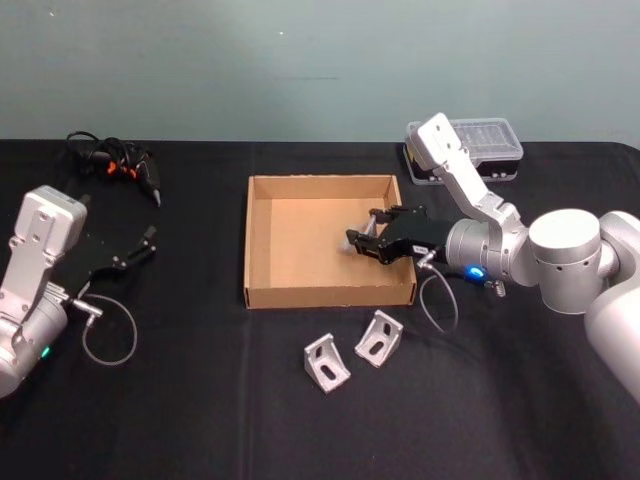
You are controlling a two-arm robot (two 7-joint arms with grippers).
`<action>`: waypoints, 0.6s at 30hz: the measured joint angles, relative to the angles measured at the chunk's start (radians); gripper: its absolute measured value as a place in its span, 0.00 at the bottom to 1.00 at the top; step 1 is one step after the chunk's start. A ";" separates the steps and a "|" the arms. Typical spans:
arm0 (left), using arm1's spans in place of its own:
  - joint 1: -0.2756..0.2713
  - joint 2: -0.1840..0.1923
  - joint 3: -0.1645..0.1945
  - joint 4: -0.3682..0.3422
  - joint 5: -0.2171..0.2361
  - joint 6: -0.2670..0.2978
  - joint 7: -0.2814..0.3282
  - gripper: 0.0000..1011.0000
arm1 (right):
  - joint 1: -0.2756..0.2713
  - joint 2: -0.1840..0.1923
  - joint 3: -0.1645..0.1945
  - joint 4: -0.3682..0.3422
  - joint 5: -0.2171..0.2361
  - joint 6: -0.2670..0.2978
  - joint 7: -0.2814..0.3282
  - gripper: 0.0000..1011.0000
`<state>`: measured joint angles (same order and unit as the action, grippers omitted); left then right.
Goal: Use one hand to pick up the angle iron from the table and place it into the box.
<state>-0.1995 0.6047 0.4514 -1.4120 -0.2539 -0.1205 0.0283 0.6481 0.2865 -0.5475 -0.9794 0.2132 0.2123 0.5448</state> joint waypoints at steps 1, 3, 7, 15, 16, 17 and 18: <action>0.000 0.000 0.000 0.000 0.000 0.000 0.000 1.00 | 0.000 0.000 0.000 0.000 0.000 0.000 0.000 0.54; 0.000 0.000 0.000 0.000 0.000 0.000 0.000 1.00 | 0.000 0.000 0.000 0.000 0.000 0.000 0.000 0.62; 0.000 0.000 0.000 0.000 0.000 0.000 0.000 1.00 | 0.000 0.000 0.000 -0.001 0.001 0.000 0.000 0.71; 0.000 0.000 0.000 0.000 0.000 0.000 0.000 1.00 | 0.000 0.000 0.000 -0.001 0.001 0.000 0.000 0.96; 0.000 0.000 0.000 0.000 0.000 0.000 0.000 1.00 | 0.000 0.000 0.000 -0.001 0.001 0.000 0.000 0.97; 0.000 0.000 0.000 0.000 0.000 0.000 0.000 1.00 | 0.000 0.000 0.000 -0.001 0.001 0.000 0.000 0.99; 0.000 0.000 0.000 0.000 0.000 0.000 0.000 1.00 | 0.000 0.000 0.000 -0.001 0.001 0.000 0.000 0.99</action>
<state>-0.1995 0.6047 0.4514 -1.4120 -0.2539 -0.1205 0.0283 0.6480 0.2866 -0.5475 -0.9804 0.2140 0.2124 0.5443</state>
